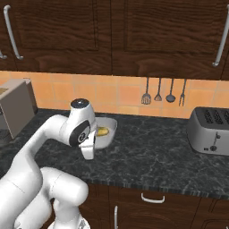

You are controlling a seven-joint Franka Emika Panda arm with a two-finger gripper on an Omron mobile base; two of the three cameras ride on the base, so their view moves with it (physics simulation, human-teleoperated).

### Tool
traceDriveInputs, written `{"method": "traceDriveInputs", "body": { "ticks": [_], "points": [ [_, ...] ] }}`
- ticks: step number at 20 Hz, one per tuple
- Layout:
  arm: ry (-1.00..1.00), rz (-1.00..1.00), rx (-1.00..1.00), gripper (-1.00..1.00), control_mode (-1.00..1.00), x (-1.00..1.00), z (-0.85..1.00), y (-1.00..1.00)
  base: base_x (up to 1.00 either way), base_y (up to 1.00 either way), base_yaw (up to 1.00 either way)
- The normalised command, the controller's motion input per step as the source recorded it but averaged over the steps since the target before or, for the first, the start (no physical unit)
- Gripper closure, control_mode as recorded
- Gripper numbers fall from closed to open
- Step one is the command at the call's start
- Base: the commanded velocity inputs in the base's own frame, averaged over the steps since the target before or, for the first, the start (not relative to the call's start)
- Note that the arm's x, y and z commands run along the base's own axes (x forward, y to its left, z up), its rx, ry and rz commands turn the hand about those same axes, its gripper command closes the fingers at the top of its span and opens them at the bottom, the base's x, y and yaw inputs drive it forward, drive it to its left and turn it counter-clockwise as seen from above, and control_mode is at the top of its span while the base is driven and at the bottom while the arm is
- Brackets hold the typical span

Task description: Take the meat container that has the shrimp and place it on the second highest rack of the freezer. Then take the vegetable container that has the cucumber and mushroom and place it on the highest rack of the freezer.

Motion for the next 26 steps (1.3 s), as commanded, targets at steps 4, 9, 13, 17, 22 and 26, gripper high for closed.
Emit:
{"method": "traceDriveInputs", "body": {
  "ticks": [4, 9, 13, 17, 22, 26],
  "points": [
    [0.00, 0.09, 0.00, 1.00, -1.00, -0.46, 0.53, 0.71, 0.00, 0.00, 0.00],
    [0.02, 0.16, 0.07, 1.00, -1.00, -0.30, 0.53, 0.28, 0.00, 0.00, 0.00],
    [0.02, 0.05, 0.09, 1.00, -1.00, -0.23, 0.54, 0.03, 0.00, 0.00, 0.00],
    [0.01, 0.00, 0.03, 1.00, -1.00, -0.38, 0.61, 0.00, 0.00, 0.00, 0.00],
    [0.02, -0.03, 0.01, 1.00, -1.00, -0.54, 0.28, 0.00, 0.00, 0.00, 0.00],
    [0.05, 0.00, 0.00, 1.00, -1.00, -0.31, 0.27, 0.06, 0.00, 0.00, 0.00]
  ]
}}
